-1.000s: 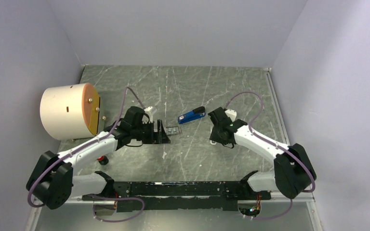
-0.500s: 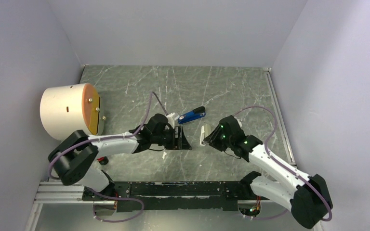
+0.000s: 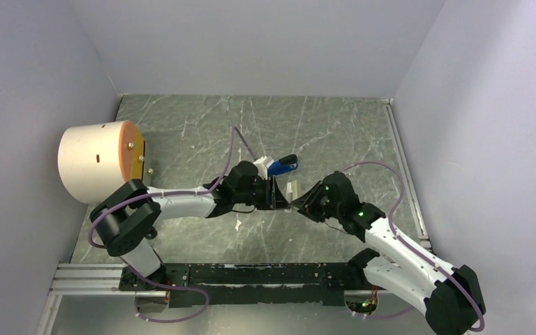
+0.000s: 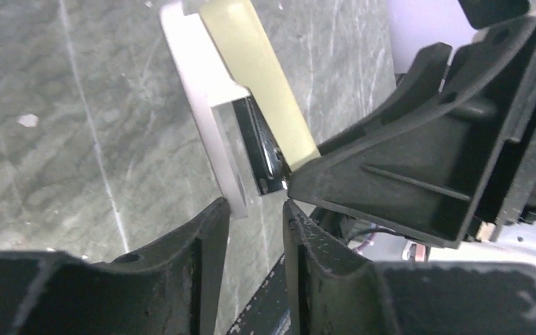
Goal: Load the staples into the stapler
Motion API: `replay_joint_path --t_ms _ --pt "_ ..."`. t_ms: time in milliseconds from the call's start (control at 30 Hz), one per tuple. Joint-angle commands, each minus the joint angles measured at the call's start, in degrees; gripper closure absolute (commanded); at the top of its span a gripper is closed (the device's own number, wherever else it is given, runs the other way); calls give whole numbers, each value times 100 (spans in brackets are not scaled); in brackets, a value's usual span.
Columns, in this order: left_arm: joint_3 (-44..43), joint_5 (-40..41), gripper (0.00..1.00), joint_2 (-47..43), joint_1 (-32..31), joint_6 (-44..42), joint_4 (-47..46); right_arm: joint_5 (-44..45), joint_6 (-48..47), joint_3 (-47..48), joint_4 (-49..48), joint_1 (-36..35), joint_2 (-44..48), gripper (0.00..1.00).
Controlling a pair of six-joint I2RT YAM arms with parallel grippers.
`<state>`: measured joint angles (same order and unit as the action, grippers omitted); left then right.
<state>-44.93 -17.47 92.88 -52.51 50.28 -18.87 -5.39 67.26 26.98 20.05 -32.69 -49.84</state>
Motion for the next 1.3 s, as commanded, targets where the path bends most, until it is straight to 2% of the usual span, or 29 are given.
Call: replay_joint_path --t_ms 0,100,300,467,567,633,733,1033,1267 --pt "-161 471 62 87 -21 -190 39 -156 87 109 -200 16 103 96" --pt "-183 534 65 109 -14 -277 138 -135 94 132 -187 22 145 97" --pt "-314 561 80 233 -18 -497 342 -106 73 148 -168 37 143 98" --pt "-470 303 72 456 -29 -654 371 -136 -20 174 -197 100 114 98" --pt "-508 48 72 590 -31 -748 321 -178 -111 200 -206 159 66 99" --pt "-479 10 78 601 -33 -792 291 -180 -170 215 -177 218 71 100" --pt "-451 58 94 600 -33 -916 322 -45 -310 298 66 325 80 100" --pt "-328 58 95 472 -37 -1474 603 587 -945 756 820 725 123 100" --pt "97 -209 95 325 -51 -1574 345 1429 -1587 1264 1253 1008 -86 100"
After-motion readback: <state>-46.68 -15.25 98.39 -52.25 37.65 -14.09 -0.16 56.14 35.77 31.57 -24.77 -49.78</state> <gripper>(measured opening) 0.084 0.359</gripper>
